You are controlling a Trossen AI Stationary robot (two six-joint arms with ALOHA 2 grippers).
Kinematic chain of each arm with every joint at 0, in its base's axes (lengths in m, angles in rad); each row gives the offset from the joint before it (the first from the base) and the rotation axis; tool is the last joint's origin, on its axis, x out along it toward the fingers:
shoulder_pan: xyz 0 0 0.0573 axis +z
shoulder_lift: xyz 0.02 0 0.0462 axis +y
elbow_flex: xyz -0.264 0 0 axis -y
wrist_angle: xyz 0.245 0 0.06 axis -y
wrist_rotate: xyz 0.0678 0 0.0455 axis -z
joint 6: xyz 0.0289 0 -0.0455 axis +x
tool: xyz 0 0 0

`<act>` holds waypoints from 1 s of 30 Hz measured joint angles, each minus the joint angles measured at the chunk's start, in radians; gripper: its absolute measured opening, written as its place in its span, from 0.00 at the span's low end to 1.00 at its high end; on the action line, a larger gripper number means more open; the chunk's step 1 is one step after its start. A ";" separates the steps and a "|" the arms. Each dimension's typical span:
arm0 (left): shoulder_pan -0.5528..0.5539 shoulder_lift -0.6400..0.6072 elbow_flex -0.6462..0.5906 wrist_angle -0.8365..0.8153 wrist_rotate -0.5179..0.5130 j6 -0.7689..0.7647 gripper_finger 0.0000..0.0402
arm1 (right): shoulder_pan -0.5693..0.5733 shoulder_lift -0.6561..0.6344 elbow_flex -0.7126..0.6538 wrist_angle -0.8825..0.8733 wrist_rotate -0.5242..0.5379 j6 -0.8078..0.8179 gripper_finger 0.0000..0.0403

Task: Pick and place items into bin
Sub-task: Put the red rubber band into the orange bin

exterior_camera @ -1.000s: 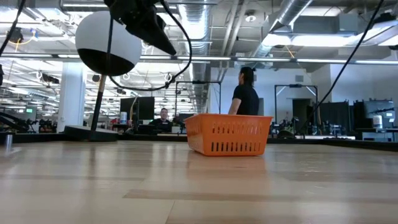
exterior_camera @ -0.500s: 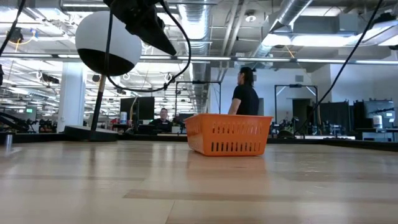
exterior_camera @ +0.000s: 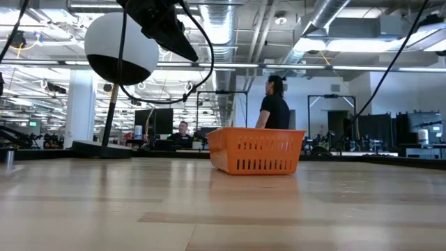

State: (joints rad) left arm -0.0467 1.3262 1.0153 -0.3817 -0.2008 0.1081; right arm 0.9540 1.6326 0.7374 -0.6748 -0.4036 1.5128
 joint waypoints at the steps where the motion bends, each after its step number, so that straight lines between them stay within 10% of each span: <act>1: 0.000 0.000 0.000 0.000 0.000 0.000 0.41 | -0.002 -0.007 -0.001 -0.003 -0.002 -0.003 0.20; 13: 0.000 0.000 0.000 0.000 0.005 0.018 0.41 | -0.020 -0.239 0.050 -0.187 0.057 -0.019 0.01; 18: 0.000 0.000 0.000 0.000 0.004 0.019 0.41 | -0.046 -0.381 0.122 -0.315 0.349 -0.110 0.01; 25: 0.000 0.000 0.000 0.000 0.004 0.015 0.41 | -0.184 -0.463 0.141 -0.294 1.036 -0.432 0.00; 30: 0.000 0.000 0.000 -0.001 0.003 0.009 0.41 | -0.341 -0.425 0.141 -0.094 1.201 -0.652 0.00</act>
State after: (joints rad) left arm -0.0463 1.3266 1.0153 -0.3824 -0.1974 0.1168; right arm 0.6132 1.2074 0.8780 -0.7688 0.7973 0.8605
